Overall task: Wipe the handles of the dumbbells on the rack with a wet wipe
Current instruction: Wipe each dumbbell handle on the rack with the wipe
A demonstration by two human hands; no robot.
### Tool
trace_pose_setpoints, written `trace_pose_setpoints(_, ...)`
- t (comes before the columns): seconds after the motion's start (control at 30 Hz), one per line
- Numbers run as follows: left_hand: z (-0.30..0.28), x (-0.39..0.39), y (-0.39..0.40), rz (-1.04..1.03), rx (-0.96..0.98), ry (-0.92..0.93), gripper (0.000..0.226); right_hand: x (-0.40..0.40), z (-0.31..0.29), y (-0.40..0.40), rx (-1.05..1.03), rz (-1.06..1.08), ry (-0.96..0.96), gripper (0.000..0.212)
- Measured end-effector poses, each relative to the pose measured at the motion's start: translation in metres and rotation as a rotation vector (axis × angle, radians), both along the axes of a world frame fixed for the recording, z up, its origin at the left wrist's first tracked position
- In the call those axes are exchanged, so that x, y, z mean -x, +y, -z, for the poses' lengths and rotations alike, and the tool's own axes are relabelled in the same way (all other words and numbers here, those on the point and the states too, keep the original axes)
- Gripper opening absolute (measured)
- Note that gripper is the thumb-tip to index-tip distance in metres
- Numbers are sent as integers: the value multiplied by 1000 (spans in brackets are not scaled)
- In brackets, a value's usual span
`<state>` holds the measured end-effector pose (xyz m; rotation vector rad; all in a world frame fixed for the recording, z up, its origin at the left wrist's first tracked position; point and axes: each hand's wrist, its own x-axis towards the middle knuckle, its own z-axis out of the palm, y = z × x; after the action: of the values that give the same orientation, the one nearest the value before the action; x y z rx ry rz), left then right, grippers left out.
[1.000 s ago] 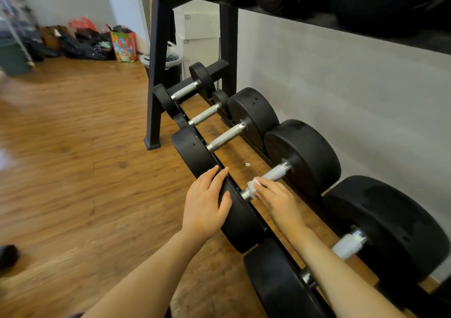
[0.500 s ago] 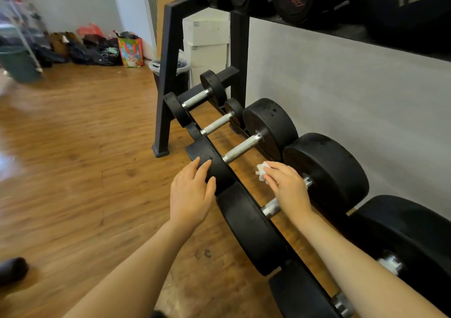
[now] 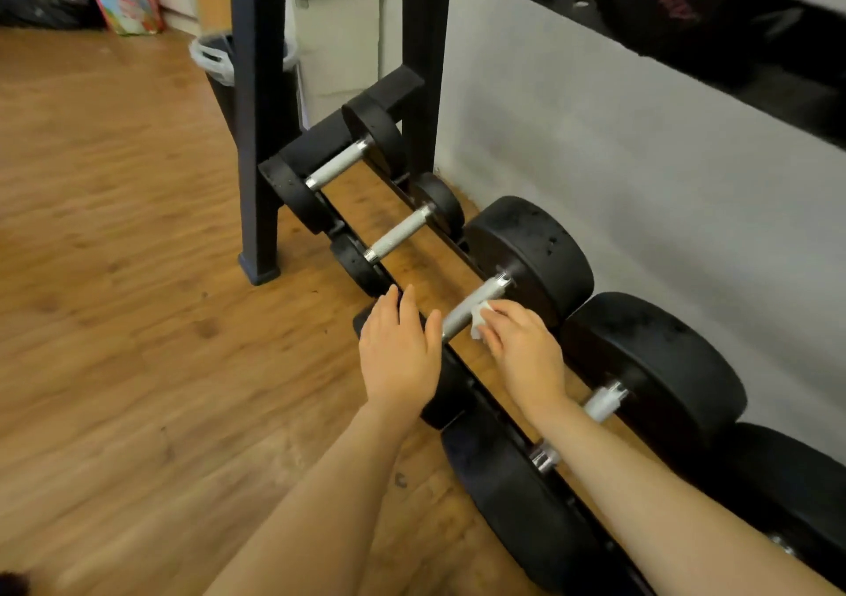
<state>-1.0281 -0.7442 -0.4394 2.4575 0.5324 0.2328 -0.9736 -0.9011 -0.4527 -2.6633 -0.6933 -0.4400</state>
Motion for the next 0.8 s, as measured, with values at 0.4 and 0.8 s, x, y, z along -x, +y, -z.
trace_pose_setpoints(0.4,22,-4,4,78,-155,-104,59,-34,35,-13,31,-8,-55,31)
trace_pose_setpoints(0.8,40,15,28,178,-270,-279,50,-54,46,-7,-90,-90,-204,33)
